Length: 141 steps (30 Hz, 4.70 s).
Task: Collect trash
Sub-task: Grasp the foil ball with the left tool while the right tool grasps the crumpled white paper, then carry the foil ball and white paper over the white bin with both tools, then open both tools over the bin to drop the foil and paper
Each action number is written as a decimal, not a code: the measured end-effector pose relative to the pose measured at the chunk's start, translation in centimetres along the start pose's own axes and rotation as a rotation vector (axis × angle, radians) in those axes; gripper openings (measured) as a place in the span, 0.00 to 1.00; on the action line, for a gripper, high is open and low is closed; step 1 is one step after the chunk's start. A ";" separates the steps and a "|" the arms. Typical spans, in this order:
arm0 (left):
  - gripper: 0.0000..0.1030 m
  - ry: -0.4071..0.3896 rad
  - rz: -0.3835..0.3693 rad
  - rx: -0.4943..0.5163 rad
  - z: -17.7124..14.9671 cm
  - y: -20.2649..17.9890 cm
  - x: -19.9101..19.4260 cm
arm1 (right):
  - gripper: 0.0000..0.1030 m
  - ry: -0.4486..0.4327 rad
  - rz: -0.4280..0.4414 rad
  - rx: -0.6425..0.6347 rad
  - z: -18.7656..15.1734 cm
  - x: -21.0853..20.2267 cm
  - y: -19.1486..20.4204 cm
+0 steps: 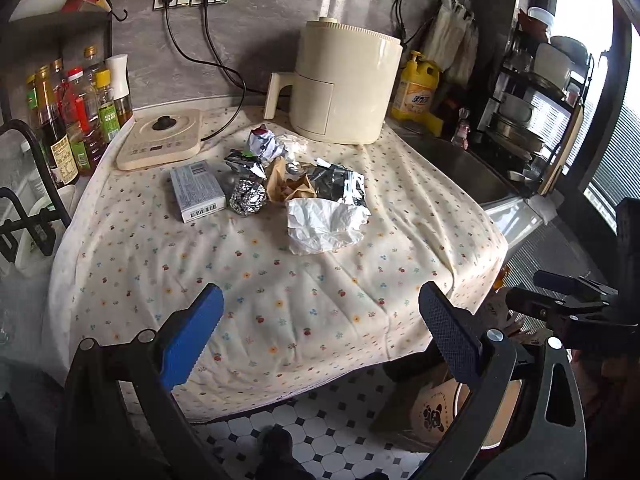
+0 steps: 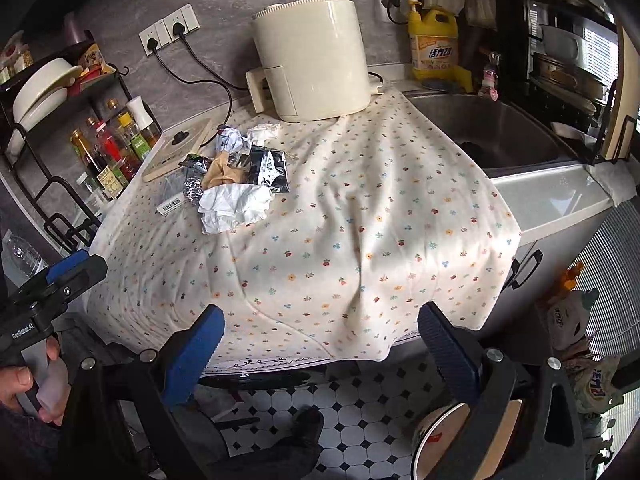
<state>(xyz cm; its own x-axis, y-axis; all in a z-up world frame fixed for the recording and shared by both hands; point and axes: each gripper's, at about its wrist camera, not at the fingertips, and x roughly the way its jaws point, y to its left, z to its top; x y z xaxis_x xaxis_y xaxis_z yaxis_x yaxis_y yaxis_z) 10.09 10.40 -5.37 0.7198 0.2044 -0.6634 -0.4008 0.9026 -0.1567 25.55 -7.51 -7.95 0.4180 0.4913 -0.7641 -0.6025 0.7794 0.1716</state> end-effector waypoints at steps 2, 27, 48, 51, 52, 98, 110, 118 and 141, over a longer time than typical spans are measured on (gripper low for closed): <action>0.94 -0.004 0.012 -0.005 0.3 1.2 0.1 | 0.92 0.002 0.005 -0.003 0.8 0.8 1.0; 0.58 0.062 -0.157 0.007 7.4 9.8 13.4 | 0.67 0.061 0.018 0.069 6.9 12.1 9.1; 0.38 0.043 -0.197 0.087 7.5 10.5 15.5 | 0.66 0.125 0.006 0.071 8.1 17.2 10.7; 0.38 0.026 -0.182 0.069 7.3 11.1 14.2 | 0.65 0.161 0.005 0.022 7.6 19.1 11.1; 0.38 0.025 -0.173 0.061 7.2 11.3 14.0 | 0.53 0.185 -0.005 0.005 7.2 19.9 11.3; 0.38 0.217 -0.471 0.400 -5.3 -23.0 10.1 | 0.12 0.022 -0.208 0.441 -13.7 -6.5 -15.3; 0.38 0.386 -0.486 0.428 -13.3 -30.1 14.0 | 0.27 0.161 -0.267 0.528 -22.1 -4.9 -23.8; 0.38 0.468 -0.474 0.394 -17.0 -32.3 16.4 | 0.61 0.194 -0.318 0.544 -25.5 -5.7 -26.3; 0.77 0.535 -0.609 0.597 -19.2 -41.7 16.7 | 0.71 0.090 -0.479 0.724 -28.6 -14.7 -28.7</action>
<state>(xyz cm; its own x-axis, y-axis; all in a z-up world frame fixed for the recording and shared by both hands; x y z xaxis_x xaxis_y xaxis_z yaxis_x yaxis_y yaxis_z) 27.97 -31.09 -23.98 0.2993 -0.4200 -0.8568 0.4063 0.8686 -0.2838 17.25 -48.17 -19.39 0.4421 0.0384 -0.8961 0.2179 0.9646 0.1488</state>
